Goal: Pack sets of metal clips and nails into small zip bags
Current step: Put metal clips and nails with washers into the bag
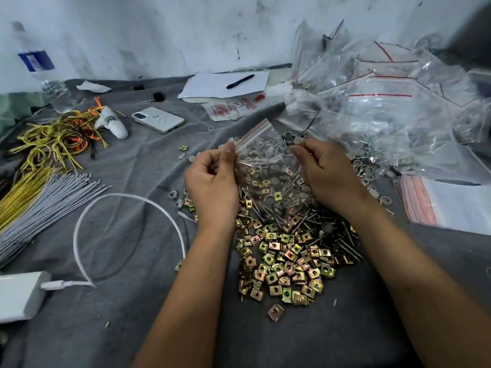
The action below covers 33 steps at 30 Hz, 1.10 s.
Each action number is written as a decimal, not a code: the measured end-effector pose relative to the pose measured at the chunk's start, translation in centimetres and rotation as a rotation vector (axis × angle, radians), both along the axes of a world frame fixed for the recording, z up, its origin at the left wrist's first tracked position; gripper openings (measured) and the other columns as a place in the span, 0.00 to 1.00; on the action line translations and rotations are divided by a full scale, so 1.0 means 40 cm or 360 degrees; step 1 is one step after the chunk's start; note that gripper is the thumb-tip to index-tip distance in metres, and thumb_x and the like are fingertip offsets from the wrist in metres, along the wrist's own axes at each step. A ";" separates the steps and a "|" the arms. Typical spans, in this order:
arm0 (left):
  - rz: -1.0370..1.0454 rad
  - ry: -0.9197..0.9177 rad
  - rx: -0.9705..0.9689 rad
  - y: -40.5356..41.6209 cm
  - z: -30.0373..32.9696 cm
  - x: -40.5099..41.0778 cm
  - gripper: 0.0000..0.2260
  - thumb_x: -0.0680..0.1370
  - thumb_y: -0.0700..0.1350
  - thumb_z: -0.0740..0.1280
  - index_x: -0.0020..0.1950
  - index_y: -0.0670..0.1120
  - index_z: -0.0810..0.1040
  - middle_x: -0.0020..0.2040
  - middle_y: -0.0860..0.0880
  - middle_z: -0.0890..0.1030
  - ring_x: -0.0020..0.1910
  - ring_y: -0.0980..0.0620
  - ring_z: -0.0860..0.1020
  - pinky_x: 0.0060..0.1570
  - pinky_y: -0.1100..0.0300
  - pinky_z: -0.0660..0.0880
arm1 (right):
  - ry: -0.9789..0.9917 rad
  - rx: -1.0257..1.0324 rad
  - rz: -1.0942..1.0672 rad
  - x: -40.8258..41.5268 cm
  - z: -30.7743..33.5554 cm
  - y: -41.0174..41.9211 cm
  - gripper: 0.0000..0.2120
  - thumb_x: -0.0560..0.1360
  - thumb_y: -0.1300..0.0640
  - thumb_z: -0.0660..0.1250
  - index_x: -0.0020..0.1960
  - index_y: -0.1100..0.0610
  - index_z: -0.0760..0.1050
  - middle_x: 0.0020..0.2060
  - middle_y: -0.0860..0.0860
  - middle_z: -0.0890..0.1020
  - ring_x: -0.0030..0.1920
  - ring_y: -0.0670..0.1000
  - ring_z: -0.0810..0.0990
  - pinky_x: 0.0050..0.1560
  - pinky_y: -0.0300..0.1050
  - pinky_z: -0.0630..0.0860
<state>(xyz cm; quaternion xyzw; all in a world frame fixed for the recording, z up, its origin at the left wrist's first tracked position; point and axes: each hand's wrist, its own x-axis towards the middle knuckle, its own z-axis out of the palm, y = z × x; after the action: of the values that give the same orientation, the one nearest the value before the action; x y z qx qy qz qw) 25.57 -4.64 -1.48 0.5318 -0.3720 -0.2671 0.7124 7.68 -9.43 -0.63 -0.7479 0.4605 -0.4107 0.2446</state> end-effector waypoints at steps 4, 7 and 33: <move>0.0000 -0.0254 -0.0070 0.009 -0.001 -0.002 0.12 0.81 0.52 0.71 0.41 0.46 0.82 0.33 0.48 0.82 0.31 0.47 0.79 0.35 0.51 0.78 | 0.0177 -0.0106 -0.0117 -0.012 -0.008 -0.001 0.24 0.83 0.39 0.54 0.45 0.57 0.77 0.32 0.48 0.76 0.31 0.46 0.73 0.32 0.37 0.65; -0.0065 -0.0597 -0.0065 0.013 0.000 -0.017 0.09 0.81 0.50 0.71 0.42 0.50 0.82 0.34 0.50 0.82 0.33 0.50 0.79 0.31 0.54 0.75 | -0.0279 -0.0023 0.0108 -0.026 -0.004 -0.003 0.20 0.84 0.40 0.57 0.50 0.51 0.81 0.38 0.49 0.82 0.38 0.43 0.79 0.38 0.35 0.72; 0.0025 -0.1691 -0.0361 -0.001 -0.022 -0.023 0.07 0.78 0.45 0.76 0.50 0.43 0.85 0.54 0.48 0.82 0.57 0.44 0.74 0.55 0.54 0.70 | -0.0075 -0.0515 0.0233 -0.025 -0.001 -0.006 0.05 0.70 0.57 0.79 0.46 0.52 0.86 0.42 0.48 0.82 0.48 0.49 0.79 0.48 0.53 0.76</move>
<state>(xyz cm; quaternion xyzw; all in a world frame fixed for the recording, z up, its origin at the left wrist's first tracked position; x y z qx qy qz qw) 24.67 -4.69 -2.34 0.5162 -0.7033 0.0855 0.4812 6.67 -9.66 -0.66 -0.7992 0.3270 -0.4779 0.1611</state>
